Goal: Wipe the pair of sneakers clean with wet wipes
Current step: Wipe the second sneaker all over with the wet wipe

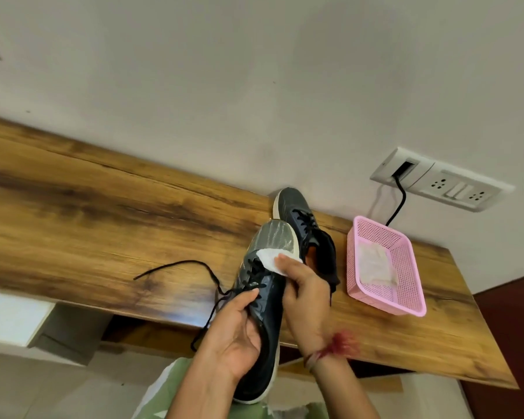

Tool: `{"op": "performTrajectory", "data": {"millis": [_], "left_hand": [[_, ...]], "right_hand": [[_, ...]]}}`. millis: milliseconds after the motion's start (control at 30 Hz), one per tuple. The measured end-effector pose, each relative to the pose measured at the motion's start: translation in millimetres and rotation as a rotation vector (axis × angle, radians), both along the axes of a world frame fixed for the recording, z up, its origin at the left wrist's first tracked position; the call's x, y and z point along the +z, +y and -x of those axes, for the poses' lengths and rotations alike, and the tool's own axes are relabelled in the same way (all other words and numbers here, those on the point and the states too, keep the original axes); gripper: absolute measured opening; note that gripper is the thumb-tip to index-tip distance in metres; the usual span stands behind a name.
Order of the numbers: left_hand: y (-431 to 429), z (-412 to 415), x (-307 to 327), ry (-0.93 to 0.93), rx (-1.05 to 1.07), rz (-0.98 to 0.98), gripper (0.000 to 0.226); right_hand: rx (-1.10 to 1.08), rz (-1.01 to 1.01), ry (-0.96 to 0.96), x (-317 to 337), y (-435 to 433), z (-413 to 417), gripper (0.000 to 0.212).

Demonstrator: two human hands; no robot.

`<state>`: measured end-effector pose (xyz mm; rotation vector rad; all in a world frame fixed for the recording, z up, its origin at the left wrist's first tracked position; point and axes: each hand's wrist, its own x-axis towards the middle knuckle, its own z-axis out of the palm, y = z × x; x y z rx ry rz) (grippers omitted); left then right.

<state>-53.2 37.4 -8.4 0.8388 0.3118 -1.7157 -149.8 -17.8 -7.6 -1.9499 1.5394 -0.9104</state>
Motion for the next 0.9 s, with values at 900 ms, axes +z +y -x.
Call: {"op": "performTrajectory", "data": {"millis": [900], "left_hand": [[-0.6, -13.0, -0.4, 0.021, -0.101, 0.081, 0.034]], "right_hand": [[0.158, 0.073, -0.006, -18.8, 64.0, 14.9, 0.055]]}}
